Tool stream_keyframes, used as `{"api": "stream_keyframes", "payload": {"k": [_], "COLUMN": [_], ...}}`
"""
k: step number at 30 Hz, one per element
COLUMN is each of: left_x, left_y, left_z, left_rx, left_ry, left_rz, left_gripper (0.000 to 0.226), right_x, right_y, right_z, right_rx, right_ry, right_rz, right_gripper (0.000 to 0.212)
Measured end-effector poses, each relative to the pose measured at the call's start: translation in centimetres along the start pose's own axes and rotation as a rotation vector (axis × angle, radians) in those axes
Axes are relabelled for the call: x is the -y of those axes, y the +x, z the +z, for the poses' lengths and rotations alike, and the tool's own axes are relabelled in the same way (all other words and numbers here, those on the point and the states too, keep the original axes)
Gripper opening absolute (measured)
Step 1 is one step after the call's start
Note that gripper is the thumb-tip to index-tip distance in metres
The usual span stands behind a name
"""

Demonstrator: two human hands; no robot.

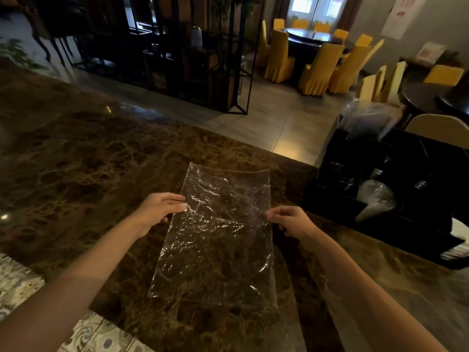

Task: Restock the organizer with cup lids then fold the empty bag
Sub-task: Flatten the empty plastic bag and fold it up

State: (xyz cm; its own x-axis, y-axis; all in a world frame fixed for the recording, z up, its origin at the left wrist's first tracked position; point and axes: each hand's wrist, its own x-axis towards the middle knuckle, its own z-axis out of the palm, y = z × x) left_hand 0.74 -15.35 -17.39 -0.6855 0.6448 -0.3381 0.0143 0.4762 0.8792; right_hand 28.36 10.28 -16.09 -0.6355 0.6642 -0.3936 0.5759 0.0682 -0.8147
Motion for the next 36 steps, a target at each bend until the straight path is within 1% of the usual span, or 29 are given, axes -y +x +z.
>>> {"api": "stream_keyframes", "payload": {"k": [2, 5, 10, 13, 17, 20, 22, 24, 26, 29, 33, 36], "left_x": [0.0, 0.0, 0.4, 0.6, 1.2, 1.7, 2.2, 2.6, 3.2, 3.8, 4.1, 4.4], "left_y": [-0.2, -0.5, -0.6, -1.0, -1.8, -2.7, -3.2, -3.6, -3.8, -4.1, -4.7, -4.7], "left_z": [-0.4, -0.9, -1.4, -1.6, -1.9, -1.8, -1.7, -1.7, -1.7, -1.6, -1.3, -1.4], "left_rx": [0.026, 0.025, 0.016, -0.027, -0.057, -0.064, -0.080, -0.087, -0.112, -0.156, -0.140, -0.141], "left_ry": [0.008, 0.020, 0.040, 0.066, 0.165, 0.154, 0.144, 0.141, 0.197, 0.322, 0.386, 0.422], "left_rz": [0.038, 0.119, 0.270, 0.350, 0.413, 0.472, 0.522, 0.528, 0.529, 0.554, 0.567, 0.576], "left_gripper": [0.023, 0.020, 0.019, 0.019, 0.023, 0.025, 0.017, 0.012, 0.010, 0.022, 0.018, 0.018], "right_x": [-0.2, -0.5, -1.0, -1.1, -1.7, -2.2, -2.5, -2.8, -3.4, -4.2, -5.1, -5.7], "right_y": [-0.2, -0.6, -1.1, -1.5, -1.8, -1.9, -2.1, -2.4, -2.6, -2.9, -3.2, -3.3], "right_z": [-0.5, -1.0, -1.4, -1.2, -0.8, -0.5, -0.1, 0.1, 0.3, 0.5, 1.0, 1.2], "right_rx": [-0.006, -0.012, -0.035, -0.057, -0.105, -0.154, -0.206, -0.237, -0.234, -0.212, -0.208, -0.217], "right_ry": [0.031, 0.088, 0.071, 0.054, -0.039, -0.161, -0.231, -0.282, -0.304, -0.366, -0.514, -0.591], "right_rz": [-0.037, -0.105, -0.252, -0.341, -0.430, -0.477, -0.526, -0.583, -0.622, -0.670, -0.756, -0.777], "right_gripper": [0.003, 0.004, 0.007, 0.009, 0.010, 0.009, 0.016, 0.024, 0.022, 0.021, 0.025, 0.025]}}
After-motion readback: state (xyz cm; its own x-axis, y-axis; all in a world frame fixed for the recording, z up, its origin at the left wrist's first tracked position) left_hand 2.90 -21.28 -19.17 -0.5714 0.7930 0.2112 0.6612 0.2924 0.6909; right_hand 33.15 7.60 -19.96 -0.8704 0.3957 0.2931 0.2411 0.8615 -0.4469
